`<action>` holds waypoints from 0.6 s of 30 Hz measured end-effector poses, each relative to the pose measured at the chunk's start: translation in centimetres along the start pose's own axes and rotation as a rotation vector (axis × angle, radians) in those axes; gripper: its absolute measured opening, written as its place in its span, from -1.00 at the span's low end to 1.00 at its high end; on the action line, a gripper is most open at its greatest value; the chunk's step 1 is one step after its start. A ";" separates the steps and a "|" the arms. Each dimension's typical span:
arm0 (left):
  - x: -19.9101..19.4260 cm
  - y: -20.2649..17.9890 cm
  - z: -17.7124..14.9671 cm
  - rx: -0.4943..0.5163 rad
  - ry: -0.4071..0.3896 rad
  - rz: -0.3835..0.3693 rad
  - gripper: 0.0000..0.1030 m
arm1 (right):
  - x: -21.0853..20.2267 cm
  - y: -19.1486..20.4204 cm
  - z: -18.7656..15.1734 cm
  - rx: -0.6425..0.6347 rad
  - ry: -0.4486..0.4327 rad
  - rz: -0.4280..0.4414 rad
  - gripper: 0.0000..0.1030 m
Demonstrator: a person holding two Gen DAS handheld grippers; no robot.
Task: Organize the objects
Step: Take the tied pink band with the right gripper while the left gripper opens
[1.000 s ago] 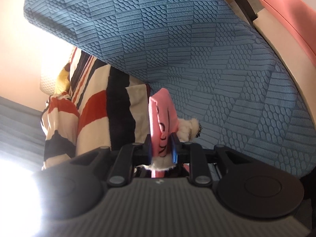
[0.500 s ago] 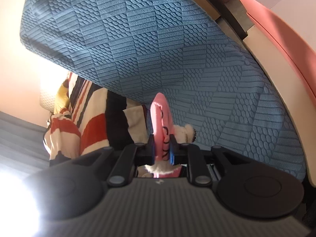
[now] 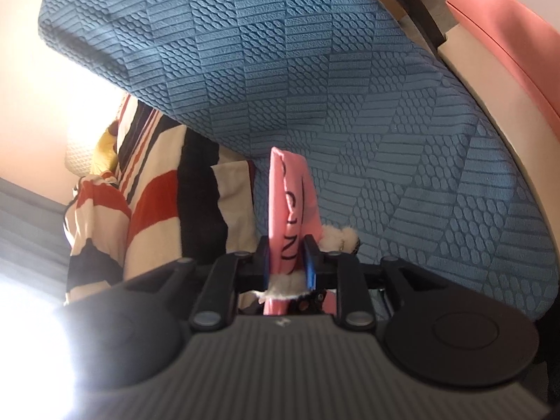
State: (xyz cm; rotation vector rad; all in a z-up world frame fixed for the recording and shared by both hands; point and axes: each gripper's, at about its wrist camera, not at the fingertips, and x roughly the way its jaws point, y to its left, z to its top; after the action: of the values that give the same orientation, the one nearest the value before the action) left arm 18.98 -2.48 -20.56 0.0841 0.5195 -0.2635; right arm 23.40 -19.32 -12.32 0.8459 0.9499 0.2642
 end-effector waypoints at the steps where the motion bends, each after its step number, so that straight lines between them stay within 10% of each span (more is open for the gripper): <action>1: 0.0 0.0 0.0 0.001 0.006 -0.006 -0.72 | -0.1 -0.1 -0.2 0.001 -0.004 -0.001 -0.57; 18: -3.7 -0.9 3.6 -0.133 0.134 -0.080 0.04 | -6.3 1.8 -0.1 -0.137 -0.111 -0.002 -0.66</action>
State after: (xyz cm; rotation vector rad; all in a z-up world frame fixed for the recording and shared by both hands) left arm 17.41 -3.00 -15.58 -0.0485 0.6732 -0.3017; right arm 19.95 -21.55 -7.16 0.7265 0.8191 0.2748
